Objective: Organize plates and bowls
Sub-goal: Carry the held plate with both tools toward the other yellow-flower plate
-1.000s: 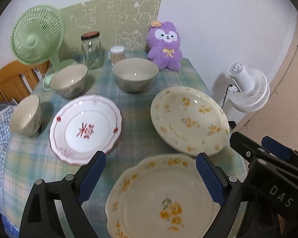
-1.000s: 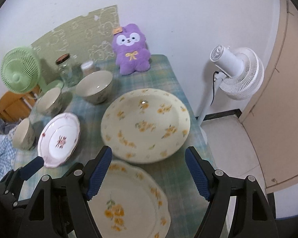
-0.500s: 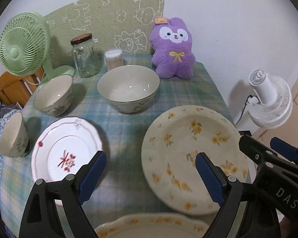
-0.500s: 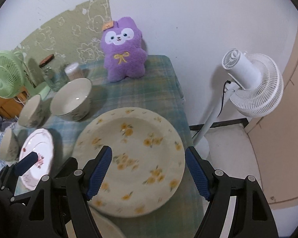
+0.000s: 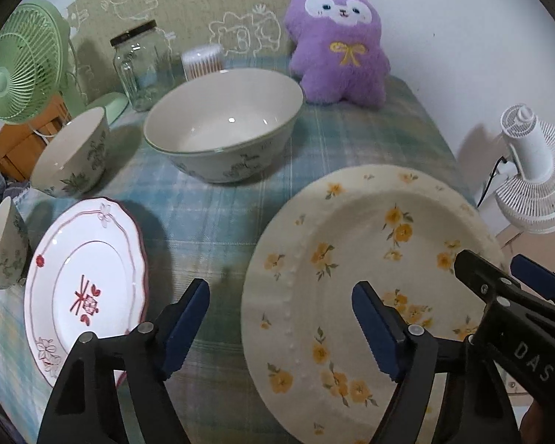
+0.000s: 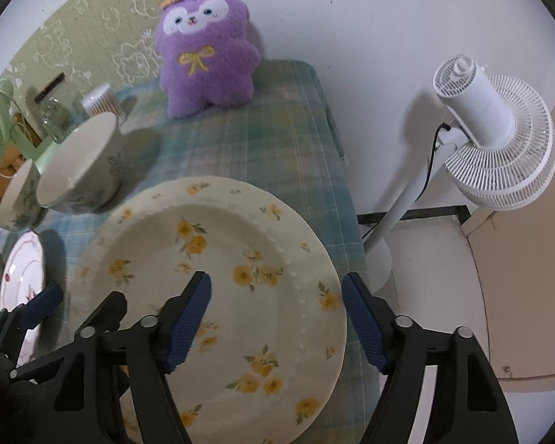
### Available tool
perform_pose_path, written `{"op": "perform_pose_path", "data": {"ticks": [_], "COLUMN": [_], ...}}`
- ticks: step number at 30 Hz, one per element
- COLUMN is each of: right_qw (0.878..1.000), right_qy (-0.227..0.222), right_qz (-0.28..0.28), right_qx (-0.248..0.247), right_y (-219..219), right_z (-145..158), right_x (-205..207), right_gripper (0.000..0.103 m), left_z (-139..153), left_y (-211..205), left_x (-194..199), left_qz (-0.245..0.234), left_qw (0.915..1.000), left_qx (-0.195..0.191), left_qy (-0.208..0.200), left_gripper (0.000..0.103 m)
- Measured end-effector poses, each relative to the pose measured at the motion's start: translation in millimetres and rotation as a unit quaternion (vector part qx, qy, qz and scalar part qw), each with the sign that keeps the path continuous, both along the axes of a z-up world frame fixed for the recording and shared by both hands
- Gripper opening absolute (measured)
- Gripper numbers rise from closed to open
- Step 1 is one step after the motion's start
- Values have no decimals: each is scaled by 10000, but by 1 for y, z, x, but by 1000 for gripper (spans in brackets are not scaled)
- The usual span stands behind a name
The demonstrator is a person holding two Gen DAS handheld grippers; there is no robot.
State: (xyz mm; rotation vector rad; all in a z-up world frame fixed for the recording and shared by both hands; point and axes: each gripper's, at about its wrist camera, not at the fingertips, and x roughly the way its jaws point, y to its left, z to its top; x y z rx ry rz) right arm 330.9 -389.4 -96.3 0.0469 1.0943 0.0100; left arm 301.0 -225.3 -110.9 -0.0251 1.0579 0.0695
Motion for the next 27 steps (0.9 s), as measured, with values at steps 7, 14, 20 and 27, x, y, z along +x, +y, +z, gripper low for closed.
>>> {"op": "perform_pose_path", "data": {"ticks": [7, 14, 20, 27], "right_qw": [9997, 9996, 9994, 9994], "right_qy": [228, 260, 307, 255], "right_qz": [19, -16, -111, -230], "right_qx": [36, -98, -112, -74], "right_y": [-5, -2, -3, -3], "right_z": [-18, -22, -21, -9], "right_x": [8, 11, 12, 6], "right_gripper": [66, 66, 63, 64], "left_z": [-14, -15, -13, -3], "left_y": [-5, -10, -10, -6], "left_x": [9, 14, 15, 10], "left_qz": [0, 18, 98, 108], "left_qw": [9999, 9999, 9999, 9999], "left_qx": [-30, -69, -48, -107], "left_qy": [160, 128, 119, 36], "left_gripper": [70, 66, 63, 62]}}
